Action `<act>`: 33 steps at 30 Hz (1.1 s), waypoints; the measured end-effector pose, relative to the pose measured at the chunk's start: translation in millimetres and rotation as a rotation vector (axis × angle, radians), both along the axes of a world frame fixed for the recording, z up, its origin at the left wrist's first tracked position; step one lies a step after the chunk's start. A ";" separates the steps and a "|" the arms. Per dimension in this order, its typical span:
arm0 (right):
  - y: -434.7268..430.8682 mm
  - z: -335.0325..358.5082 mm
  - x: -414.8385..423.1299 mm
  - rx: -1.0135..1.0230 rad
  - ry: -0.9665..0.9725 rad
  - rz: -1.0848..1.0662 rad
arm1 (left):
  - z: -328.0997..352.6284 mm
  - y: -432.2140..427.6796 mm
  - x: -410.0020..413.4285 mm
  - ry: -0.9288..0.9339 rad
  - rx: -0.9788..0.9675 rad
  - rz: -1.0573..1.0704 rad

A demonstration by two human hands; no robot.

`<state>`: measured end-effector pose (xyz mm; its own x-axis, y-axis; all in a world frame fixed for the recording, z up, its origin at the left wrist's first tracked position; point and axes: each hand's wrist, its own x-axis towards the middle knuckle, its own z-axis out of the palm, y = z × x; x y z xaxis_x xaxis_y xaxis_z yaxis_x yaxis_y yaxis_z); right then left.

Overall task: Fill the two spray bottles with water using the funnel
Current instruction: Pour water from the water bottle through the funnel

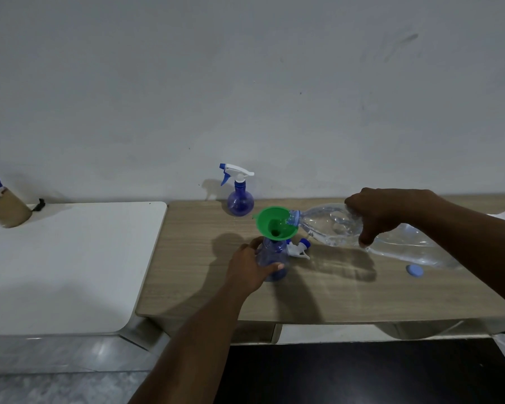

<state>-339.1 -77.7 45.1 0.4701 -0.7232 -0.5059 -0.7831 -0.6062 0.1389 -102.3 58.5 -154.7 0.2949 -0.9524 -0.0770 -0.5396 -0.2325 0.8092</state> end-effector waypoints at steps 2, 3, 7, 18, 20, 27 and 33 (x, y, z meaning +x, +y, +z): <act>0.4 0.0 0.7 0.002 0.002 0.005 | 1.3 0.0 -0.5 0.001 0.008 -0.005; 0.4 0.0 1.0 0.003 0.003 0.006 | 0.6 -0.4 -0.4 0.000 0.008 0.000; 0.2 0.4 0.9 -0.003 0.010 0.006 | -0.3 -0.3 -0.9 0.007 0.002 0.006; 1.6 0.9 0.1 -0.017 0.036 0.009 | -2.3 -0.2 -0.1 0.013 -0.029 0.003; 1.7 0.1 0.4 -0.016 0.037 0.011 | -2.7 -0.1 0.2 0.012 -0.028 0.000; 0.6 -2.0 1.5 -0.015 0.037 0.023 | -2.7 0.3 -0.3 0.022 -0.021 0.004; 0.0 -2.8 1.3 -0.008 0.016 0.025 | -1.4 0.1 -0.5 0.019 -0.014 0.007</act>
